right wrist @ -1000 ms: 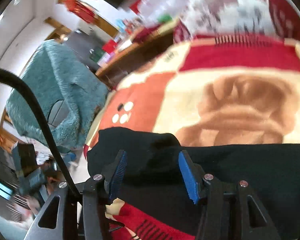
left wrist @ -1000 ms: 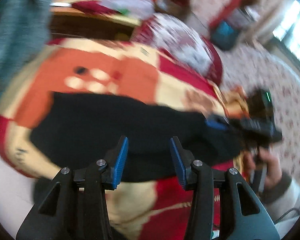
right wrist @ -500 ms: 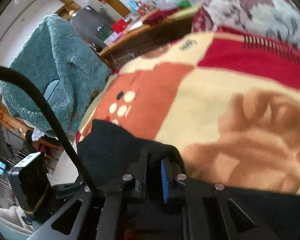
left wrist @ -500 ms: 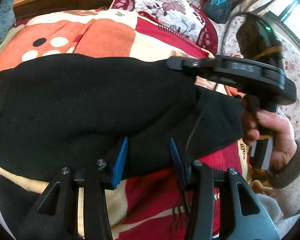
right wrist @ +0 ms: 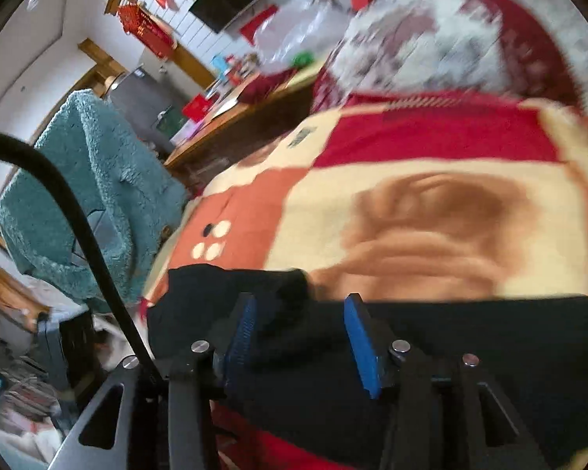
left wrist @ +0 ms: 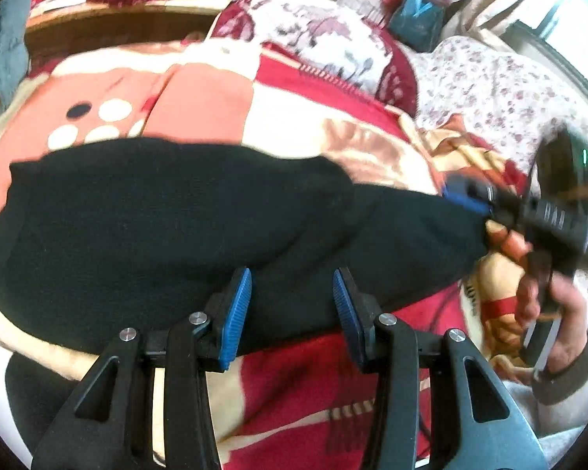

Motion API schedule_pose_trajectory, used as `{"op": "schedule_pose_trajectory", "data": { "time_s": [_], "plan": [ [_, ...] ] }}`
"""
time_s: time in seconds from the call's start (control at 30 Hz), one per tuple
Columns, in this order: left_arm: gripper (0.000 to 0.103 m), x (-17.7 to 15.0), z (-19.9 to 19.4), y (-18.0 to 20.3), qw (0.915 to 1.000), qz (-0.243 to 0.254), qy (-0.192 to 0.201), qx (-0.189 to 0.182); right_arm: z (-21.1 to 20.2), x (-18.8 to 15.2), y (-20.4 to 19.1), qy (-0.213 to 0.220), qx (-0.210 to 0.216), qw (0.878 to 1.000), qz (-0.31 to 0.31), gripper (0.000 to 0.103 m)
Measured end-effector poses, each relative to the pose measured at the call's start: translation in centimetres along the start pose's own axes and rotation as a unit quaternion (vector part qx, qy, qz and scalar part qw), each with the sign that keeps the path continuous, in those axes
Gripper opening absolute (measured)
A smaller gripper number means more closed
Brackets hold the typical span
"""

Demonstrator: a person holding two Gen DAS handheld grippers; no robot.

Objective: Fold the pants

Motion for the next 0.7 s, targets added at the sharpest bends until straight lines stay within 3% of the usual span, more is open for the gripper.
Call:
{"op": "schedule_pose_trajectory", "data": {
  "time_s": [0.13, 0.27, 0.37, 0.47, 0.53, 0.7],
  "plan": [
    [0.043, 0.7, 0.1, 2.4, 0.9996, 0.017, 0.000, -0.024, -4.6, -2.8, 4.3, 0.001, -0.079, 0.996, 0.032, 0.046],
    [0.048, 0.2, 1.9, 5.3, 0.9976, 0.031, -0.029, -0.055, -7.7, -6.3, 8.5, -0.012, -0.097, 0.989, 0.106, 0.046],
    [0.048, -0.6, 3.4, 7.2, 0.9957, 0.055, -0.046, -0.058, -8.8, -8.3, 10.6, -0.014, -0.114, 0.983, 0.140, 0.046],
    [0.048, -0.9, 4.5, 8.6, 0.9944, 0.065, -0.056, -0.062, -9.0, -8.3, 12.0, 0.003, -0.139, 0.978, 0.153, 0.046],
    [0.048, -0.9, 5.1, 9.3, 0.9939, 0.067, -0.058, -0.066, -9.1, -7.8, 12.6, 0.014, -0.134, 0.977, 0.166, 0.046],
    [0.048, -1.4, 6.0, 9.8, 0.9928, 0.077, -0.067, -0.063, -8.4, -7.7, 14.3, 0.013, -0.151, 0.968, 0.198, 0.046]
  ]
}}
Point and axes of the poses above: each gripper's, at about its wrist camera, not at the fingertips, and z roughly the way its jaws point, y to its right, x to its top, the point moved 10 cm from there along z, roughly the way its jaws point, and after that the axes turned 5 degrees about y, right-handed, at the moved point
